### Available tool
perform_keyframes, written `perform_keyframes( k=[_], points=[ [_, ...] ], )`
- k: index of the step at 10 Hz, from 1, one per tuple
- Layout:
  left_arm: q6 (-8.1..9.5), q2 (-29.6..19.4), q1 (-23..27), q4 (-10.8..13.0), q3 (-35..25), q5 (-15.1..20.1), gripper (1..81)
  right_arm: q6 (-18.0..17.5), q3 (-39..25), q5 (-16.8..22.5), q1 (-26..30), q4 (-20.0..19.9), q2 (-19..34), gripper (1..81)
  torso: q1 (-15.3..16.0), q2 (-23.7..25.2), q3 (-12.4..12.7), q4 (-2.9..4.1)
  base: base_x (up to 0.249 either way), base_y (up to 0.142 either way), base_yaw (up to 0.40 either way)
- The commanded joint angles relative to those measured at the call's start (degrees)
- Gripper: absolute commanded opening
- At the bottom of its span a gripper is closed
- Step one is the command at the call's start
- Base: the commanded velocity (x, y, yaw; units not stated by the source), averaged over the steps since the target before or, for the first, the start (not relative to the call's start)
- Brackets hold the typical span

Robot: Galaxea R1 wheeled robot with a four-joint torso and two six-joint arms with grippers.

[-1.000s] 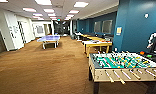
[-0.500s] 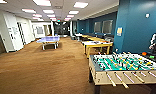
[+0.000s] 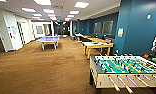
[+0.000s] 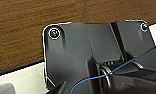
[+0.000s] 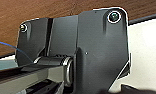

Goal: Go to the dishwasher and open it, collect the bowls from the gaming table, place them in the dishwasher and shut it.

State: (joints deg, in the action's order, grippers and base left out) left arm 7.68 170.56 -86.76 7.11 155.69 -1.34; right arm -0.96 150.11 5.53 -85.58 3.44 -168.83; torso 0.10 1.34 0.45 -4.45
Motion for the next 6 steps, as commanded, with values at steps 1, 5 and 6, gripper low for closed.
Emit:
perform_keyframes(
  k=[1, 5, 6],
  points=[
    [-0.12, -0.83, 3.22, -0.08, 0.32, 3.01, 81.1, 0.26, -0.54, 2.99, 3.52, 0.17, -0.40, 81.1, 0.02, 0.00, 0.00, 0.00, 0.138, 0.000, 0.000],
    [-0.21, -0.92, 3.13, -0.16, 0.32, 3.01, 81.1, 0.26, -0.54, 2.99, 3.61, 0.17, -0.48, 81.1, -0.05, 0.02, 0.00, 0.00, 0.137, 0.000, 0.000],
    [-0.21, -0.83, 3.12, -0.16, 0.32, 3.01, 81.1, 0.26, -0.54, 2.99, 3.61, 0.17, -0.57, 81.1, -0.02, 0.00, 0.00, 0.00, 0.134, 0.000, 0.000]
  ],
)
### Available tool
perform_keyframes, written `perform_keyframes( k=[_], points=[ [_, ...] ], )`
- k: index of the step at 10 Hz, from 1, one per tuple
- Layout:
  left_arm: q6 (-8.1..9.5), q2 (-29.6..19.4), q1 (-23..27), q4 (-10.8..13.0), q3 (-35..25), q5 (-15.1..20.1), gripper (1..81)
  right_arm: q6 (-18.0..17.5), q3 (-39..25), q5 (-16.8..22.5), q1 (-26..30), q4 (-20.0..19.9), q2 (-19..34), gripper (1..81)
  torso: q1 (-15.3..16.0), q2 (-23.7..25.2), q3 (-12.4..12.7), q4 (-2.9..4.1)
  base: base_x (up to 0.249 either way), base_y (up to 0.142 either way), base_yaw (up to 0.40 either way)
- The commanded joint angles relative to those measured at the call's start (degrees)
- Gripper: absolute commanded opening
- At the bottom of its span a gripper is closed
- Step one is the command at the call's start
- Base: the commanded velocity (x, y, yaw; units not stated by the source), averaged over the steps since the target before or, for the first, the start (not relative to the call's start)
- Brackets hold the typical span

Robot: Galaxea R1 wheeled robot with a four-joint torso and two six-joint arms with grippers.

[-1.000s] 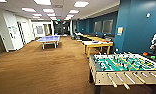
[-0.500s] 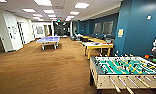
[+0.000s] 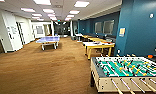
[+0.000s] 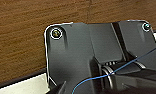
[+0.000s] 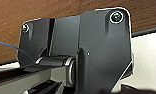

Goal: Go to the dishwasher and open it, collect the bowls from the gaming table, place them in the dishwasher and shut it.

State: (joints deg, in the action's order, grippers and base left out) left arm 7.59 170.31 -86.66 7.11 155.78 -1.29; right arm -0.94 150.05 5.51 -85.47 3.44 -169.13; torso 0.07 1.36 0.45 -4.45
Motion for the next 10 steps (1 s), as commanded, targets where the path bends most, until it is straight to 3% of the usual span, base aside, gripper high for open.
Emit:
perform_keyframes(
  k=[1, 6, 10],
  points=[
    [-0.04, -0.59, 2.95, -0.16, 0.22, 2.96, 81.1, 0.24, -0.39, 3.02, 3.42, 0.17, -0.18, 81.1, 0.00, 0.00, 0.00, 0.00, 0.134, 0.000, 0.000],
    [-0.12, -0.67, 3.03, -0.08, 0.22, 2.96, 81.1, 0.24, -0.30, 3.02, 3.50, 0.25, -0.35, 81.1, 0.00, 0.00, 0.00, 0.00, 0.133, 0.000, 0.000],
    [-0.12, -0.59, 3.03, -0.08, 0.22, 2.96, 81.1, 0.32, -0.21, 3.02, 3.41, 0.25, -0.35, 81.1, 0.00, 0.00, 0.00, 0.00, 0.128, 0.079, 0.000]
  ],
)
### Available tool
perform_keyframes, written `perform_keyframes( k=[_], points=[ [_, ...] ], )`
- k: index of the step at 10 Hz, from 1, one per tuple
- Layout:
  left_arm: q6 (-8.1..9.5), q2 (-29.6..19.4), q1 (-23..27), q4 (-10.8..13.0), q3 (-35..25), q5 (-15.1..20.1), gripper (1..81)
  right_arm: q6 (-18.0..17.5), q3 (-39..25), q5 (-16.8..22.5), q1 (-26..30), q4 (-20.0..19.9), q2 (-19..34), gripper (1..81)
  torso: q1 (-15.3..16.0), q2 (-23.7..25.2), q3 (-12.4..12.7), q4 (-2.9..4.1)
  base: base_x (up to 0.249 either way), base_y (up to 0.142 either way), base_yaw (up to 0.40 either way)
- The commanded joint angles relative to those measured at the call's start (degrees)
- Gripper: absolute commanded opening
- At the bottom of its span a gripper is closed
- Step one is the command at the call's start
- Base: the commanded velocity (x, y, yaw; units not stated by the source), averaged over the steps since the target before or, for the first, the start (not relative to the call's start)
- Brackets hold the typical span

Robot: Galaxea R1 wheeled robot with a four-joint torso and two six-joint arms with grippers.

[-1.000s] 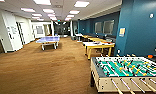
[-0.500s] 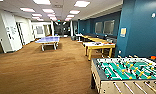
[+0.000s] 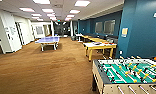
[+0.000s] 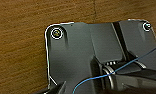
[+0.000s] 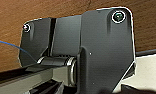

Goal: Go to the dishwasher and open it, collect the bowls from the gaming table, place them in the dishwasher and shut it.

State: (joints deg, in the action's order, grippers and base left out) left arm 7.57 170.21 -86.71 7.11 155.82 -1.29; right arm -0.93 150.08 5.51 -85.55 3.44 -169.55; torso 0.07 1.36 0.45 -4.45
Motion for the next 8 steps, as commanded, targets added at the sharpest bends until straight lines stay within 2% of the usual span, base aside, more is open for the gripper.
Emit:
perform_keyframes(
  k=[1, 4, 8],
  points=[
    [-0.10, -0.39, 3.08, -0.08, 0.19, 2.96, 81.1, 0.31, -0.24, 3.02, 3.50, 0.61, 0.06, 81.1, 0.00, 0.00, 0.00, 0.00, 0.126, 0.081, 0.000],
    [-0.10, -0.48, 3.08, -0.16, 0.19, 2.96, 81.1, 0.31, -0.24, 3.02, 3.50, 0.61, -0.12, 81.1, 0.00, 0.00, 0.00, 0.00, 0.126, 0.066, 0.000],
    [-0.10, -0.39, 3.00, -0.16, 0.19, 2.96, 81.1, 0.31, -0.24, 3.02, 3.50, 0.69, -0.12, 81.1, 0.00, 0.00, 0.00, 0.00, 0.126, 0.000, 0.000]
  ],
)
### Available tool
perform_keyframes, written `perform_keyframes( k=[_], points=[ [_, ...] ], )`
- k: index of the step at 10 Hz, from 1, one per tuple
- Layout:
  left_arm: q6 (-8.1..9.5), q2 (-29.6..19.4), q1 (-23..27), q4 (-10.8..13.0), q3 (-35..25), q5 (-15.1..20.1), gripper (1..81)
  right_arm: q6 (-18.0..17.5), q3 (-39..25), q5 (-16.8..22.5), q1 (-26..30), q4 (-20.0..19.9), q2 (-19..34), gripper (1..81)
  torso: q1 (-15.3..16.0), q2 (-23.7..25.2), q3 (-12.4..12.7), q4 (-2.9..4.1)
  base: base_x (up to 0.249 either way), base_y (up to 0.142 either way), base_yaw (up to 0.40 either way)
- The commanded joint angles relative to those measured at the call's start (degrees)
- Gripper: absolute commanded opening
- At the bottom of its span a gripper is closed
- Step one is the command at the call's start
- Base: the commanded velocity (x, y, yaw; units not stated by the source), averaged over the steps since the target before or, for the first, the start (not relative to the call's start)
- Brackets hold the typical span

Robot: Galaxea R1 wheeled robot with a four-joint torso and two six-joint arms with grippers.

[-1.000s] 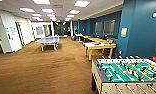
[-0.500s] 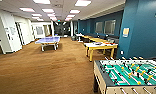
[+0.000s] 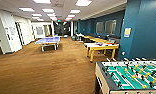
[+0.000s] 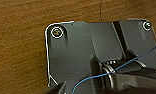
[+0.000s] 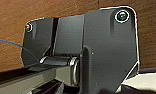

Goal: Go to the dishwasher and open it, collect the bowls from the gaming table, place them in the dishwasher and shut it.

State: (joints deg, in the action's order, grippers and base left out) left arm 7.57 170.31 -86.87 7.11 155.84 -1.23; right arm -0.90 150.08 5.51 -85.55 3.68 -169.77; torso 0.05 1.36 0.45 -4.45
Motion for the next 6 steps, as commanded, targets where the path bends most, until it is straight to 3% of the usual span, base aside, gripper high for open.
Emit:
perform_keyframes(
  k=[1, 6],
  points=[
    [-0.10, -0.50, 3.24, -0.16, 0.16, 2.90, 81.1, 0.29, -0.24, 3.02, 3.50, 0.45, 0.10, 81.1, 0.00, 0.00, 0.00, 0.00, 0.126, 0.000, 0.000],
    [-0.10, -0.50, 3.15, -0.16, 0.16, 2.90, 81.1, 0.29, -0.24, 3.02, 3.67, 0.36, 0.02, 81.1, 0.02, 0.00, 0.00, 0.00, 0.131, 0.000, 0.000]
  ],
)
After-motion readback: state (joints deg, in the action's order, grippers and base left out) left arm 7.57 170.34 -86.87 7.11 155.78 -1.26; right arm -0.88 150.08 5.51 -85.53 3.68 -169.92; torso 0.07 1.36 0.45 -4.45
